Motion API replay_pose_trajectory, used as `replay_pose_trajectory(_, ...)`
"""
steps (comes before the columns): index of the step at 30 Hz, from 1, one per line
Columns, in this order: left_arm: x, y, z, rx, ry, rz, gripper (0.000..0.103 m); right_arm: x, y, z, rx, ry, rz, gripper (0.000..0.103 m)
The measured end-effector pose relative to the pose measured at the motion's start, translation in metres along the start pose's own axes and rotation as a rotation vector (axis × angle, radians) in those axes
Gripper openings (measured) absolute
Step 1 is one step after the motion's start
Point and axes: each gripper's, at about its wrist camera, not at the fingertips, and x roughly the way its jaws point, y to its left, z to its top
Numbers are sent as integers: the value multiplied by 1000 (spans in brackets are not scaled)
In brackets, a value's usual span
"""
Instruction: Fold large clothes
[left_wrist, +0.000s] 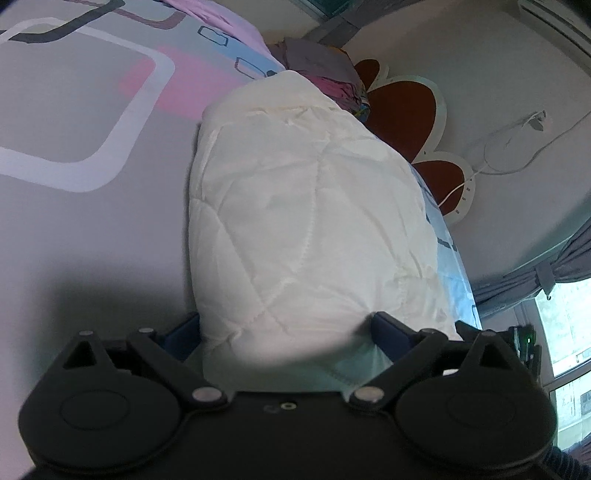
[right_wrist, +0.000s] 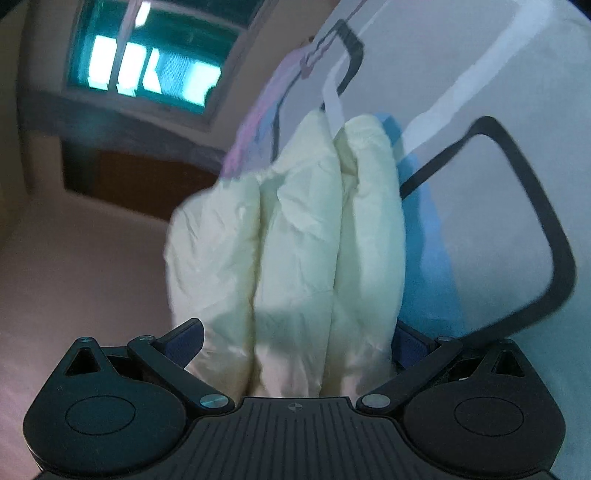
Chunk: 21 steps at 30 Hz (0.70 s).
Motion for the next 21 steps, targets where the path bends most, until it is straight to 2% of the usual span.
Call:
replay_pose_trajectory(3, 1, 2, 1, 2, 11, -9, 97, 14, 11, 5, -50, 39, -46, 103)
replay_pose_trajectory(8, 15, 8, 5, -21, 41, -44, 96, 36, 31, 10, -150, 57, -104, 101)
replay_pose_trajectory(14, 14, -3, 6, 53, 33, -89, 85, 47, 38, 8, -215, 86, -87, 72)
replay_pose_trajectory(18, -1, -4, 7, 89, 8, -143, 75, 40, 55, 0, -271, 56, -85, 67)
replay_pose_trajectory(21, -14, -2, 13, 122, -6, -164, 75, 37, 72, -7, -293, 33, -75, 67)
